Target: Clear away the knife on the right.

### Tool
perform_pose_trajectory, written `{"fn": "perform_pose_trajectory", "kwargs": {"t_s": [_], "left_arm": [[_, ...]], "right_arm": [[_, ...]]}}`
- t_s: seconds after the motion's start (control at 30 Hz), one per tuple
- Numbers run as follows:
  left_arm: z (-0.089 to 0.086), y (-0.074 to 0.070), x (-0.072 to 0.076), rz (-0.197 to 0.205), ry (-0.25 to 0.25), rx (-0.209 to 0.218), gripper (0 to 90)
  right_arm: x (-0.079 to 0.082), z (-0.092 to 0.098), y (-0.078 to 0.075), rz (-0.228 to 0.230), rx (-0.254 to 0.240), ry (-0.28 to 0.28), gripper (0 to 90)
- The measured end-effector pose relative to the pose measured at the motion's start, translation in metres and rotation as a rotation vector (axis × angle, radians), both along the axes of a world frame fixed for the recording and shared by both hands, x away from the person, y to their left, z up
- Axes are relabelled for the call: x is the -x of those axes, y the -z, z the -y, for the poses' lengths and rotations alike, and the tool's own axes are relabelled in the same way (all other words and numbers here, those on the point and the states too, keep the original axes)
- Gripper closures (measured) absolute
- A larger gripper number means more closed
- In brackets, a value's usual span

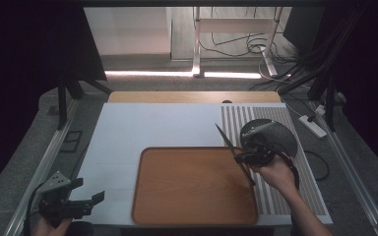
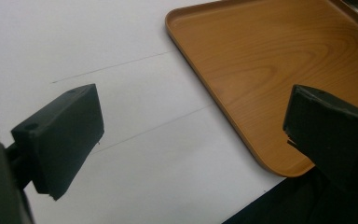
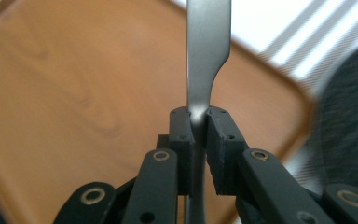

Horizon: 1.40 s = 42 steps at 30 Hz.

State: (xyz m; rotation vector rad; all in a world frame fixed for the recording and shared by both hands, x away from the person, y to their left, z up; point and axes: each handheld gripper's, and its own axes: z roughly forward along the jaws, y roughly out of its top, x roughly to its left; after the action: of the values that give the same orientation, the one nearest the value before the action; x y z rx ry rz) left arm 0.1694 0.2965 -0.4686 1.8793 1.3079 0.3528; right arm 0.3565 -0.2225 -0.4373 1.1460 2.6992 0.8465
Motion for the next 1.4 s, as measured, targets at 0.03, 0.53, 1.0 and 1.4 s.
{"fn": "perform_pose_trajectory", "kwargs": {"t_s": [0.03, 0.53, 1.0, 1.4], "left_arm": [[0.000, 0.000, 0.000, 0.000, 0.000, -0.001, 5.0], [0.000, 0.000, 0.000, 0.002, 0.004, -0.003, 5.0], [0.001, 0.000, -0.001, 0.001, 0.006, -0.008, 5.0], [0.001, 0.000, 0.000, 0.001, 0.008, -0.014, 5.0]], "right_arm": [[0.003, -0.003, 0.001, -0.009, -0.005, -0.004, 81.2], [0.037, -0.045, 0.046, -0.112, 0.173, -0.098, 80.5], [0.031, -0.083, 0.040, -0.030, 0.155, -0.326, 89.9], [0.014, -0.093, 0.066, -0.053, 0.183, -0.313, 90.0]]}}
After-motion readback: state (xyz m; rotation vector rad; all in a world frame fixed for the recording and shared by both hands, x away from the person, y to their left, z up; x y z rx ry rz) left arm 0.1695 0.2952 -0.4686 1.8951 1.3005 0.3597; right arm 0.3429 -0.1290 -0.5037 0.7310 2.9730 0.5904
